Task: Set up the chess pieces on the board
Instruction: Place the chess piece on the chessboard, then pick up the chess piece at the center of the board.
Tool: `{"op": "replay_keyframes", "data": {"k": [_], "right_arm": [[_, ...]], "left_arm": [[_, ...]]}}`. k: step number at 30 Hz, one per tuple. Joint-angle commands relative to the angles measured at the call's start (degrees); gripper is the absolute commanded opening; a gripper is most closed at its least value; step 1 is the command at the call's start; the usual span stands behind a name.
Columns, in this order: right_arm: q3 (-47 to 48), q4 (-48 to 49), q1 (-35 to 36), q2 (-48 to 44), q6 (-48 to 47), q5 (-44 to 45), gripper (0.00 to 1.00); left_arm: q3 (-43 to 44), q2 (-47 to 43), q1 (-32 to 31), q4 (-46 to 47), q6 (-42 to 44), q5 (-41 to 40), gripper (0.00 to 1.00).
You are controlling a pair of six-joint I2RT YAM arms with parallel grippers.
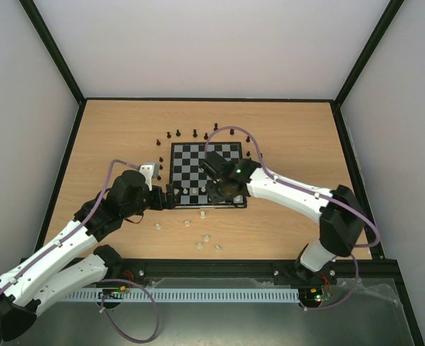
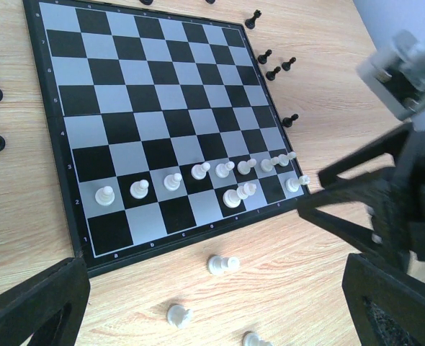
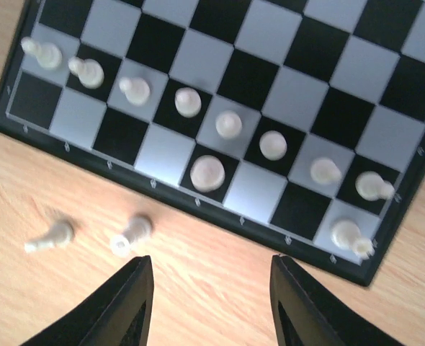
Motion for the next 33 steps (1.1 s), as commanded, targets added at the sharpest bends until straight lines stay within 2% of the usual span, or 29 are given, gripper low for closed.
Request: {"op": "replay_keyframes", "data": {"k": [1, 5, 13, 21, 33], "right_arm": [[-5.9, -2.4, 2.0, -6.7, 2.9, 0.7, 0.48], [-12.3, -1.8, 5.3, -12.7, 5.4, -0.4, 0.55], [-20.1, 0.5, 14.0, -20.1, 8.9, -2.8, 0.56], [-21.7, 3.2, 21.9, -15.2, 11.3, -2.2, 0.51], [-21.3, 4.2, 23.8, -8.0, 12.3, -2.1, 0.38]], "left_arm": [[-0.2, 0.1, 0.2, 0.6, -0.4, 0.5, 0.99], [-0.2, 0.1, 0.2, 0.6, -0.5, 0.5, 0.99], [0.0, 0.9, 0.2, 0.9, -0.2, 0.3, 0.99], [0.2, 1.4, 0.2, 0.8, -0.3, -0.1, 0.99], [0.1, 1.4, 0.2, 0.5, -0.5, -0.2, 0.99]]}}
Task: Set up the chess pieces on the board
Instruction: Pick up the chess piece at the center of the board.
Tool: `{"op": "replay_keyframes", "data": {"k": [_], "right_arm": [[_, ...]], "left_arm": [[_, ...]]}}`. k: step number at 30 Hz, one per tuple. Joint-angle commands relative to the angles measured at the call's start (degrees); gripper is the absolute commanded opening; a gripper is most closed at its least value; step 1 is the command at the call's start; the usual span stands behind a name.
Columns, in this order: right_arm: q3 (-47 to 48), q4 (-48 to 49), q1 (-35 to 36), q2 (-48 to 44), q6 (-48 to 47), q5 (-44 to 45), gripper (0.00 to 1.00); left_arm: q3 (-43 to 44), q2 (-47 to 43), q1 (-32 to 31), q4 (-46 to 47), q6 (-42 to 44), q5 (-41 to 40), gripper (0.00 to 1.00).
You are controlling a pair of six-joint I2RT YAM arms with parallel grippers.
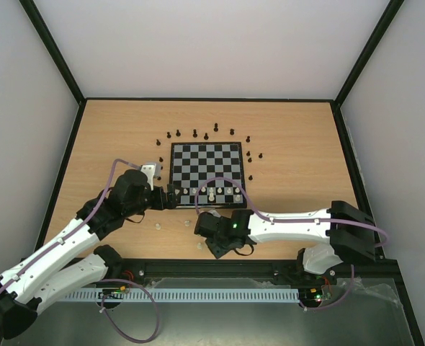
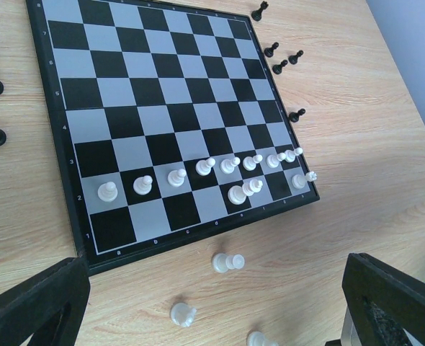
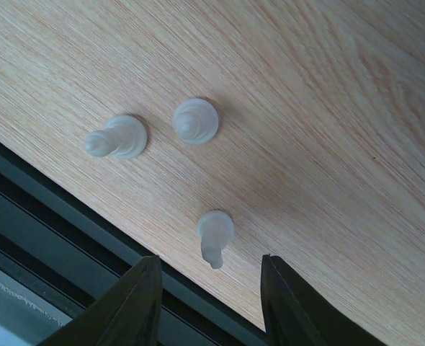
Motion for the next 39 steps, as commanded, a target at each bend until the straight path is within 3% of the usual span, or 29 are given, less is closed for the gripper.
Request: {"op": "replay_keyframes", "data": {"k": [1, 16, 30, 39], "right_arm": [[-0.4, -0.2, 0.6, 0.9, 1.1, 0.2, 0.37], [-1.3, 1.1, 0.8, 4.8, 1.5, -0.3, 0.29], [-1.0, 0.9, 0.7, 6.0, 1.8, 0.2, 0.05], [1.8, -4.6, 0.3, 2.8, 4.3, 4.6, 0.02]], "left_arm": [[0.1, 0.0, 0.2, 0.5, -0.5, -0.1, 0.99], [-0.2, 0.0, 0.2, 0.6, -0.6, 0.0, 0.99], [-0.3, 0.2, 0.2, 1.0, -0.6, 0.3, 0.99], [-0.3, 0.5, 0.2, 1.3, -0.6, 0.6, 0.99]]}}
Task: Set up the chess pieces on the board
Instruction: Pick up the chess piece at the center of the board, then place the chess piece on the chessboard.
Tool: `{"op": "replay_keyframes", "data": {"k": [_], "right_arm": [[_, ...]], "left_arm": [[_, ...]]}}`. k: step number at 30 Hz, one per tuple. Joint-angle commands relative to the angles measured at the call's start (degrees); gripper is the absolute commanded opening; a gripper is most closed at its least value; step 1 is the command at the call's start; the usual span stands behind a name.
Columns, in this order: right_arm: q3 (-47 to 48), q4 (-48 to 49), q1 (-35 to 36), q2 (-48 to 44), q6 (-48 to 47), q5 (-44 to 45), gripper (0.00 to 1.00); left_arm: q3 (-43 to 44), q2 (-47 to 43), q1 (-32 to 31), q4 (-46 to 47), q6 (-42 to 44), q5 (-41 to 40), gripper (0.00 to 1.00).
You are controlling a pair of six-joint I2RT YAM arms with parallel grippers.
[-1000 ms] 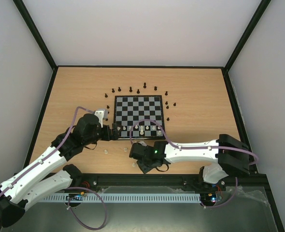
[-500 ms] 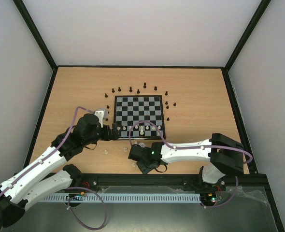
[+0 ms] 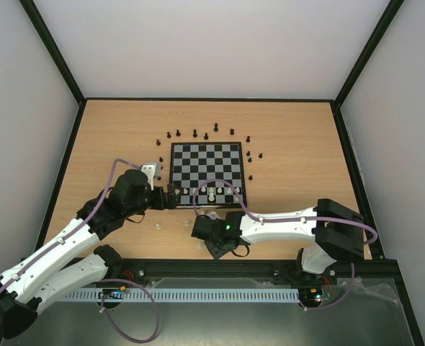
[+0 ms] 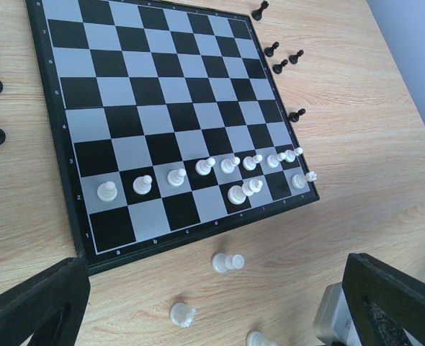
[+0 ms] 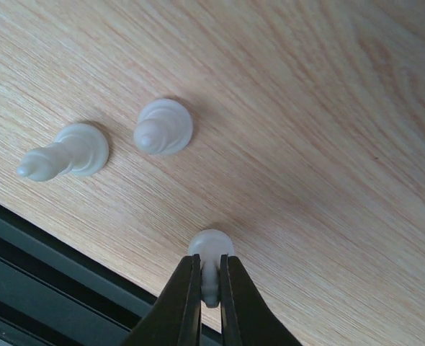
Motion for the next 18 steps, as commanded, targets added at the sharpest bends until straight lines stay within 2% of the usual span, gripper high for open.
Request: {"op": "replay_keyframes", "data": {"k": [1, 10, 18], "right_arm": [[2.4, -6.9, -0.5, -3.0, 2.2, 4.0, 0.02], [7.0, -13.0, -10.2, -6.9, 0.4, 9.9, 0.02], [13.2, -13.2, -20.0, -4.3, -6.1, 10.4, 0.02]], "left_arm": [[-0.3, 0.5, 0.2, 1.4, -0.1, 0.6, 0.99], [-0.5, 1.2, 0.2, 1.9, 0.1, 0.9, 0.99], [-0.1, 1.5, 0.2, 2.0, 0.4, 0.7, 0.99]]}}
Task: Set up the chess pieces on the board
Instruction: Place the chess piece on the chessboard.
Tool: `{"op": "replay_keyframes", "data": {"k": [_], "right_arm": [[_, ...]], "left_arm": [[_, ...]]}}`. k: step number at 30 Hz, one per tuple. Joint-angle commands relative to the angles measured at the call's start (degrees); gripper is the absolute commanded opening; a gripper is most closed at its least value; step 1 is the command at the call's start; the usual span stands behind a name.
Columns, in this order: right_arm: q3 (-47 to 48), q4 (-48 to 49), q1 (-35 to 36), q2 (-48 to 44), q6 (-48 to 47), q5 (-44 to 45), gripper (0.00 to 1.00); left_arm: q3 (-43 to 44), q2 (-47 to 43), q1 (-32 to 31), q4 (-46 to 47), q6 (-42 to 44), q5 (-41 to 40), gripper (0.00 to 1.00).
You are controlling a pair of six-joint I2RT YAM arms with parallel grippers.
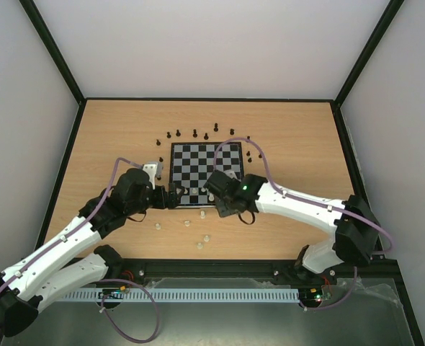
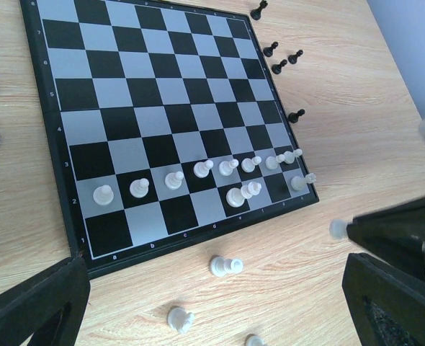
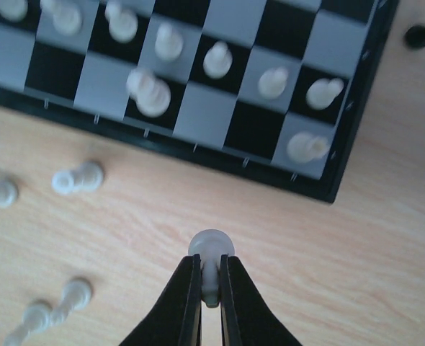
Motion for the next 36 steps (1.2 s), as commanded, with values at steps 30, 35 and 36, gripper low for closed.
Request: {"op": "replay_keyframes", "data": {"k": [30, 35, 36], "right_arm": [[7.2, 2.4, -11.6, 16.4, -7.8, -2.8, 0.05], [6.9, 2.7, -12.0, 17.1, -8.0, -2.5, 0.06], [6.8, 2.6, -12.0, 17.3, -8.0, -2.4, 0.06]], "left_arm": [[-0.4, -0.5, 0.2, 0.1, 0.5, 0.5, 0.99], [-0.4, -0.2, 0.2, 0.2, 0.5, 0.4, 0.99], [-0.4, -0.2, 0.2, 0.2, 0.5, 0.4, 0.99]]}}
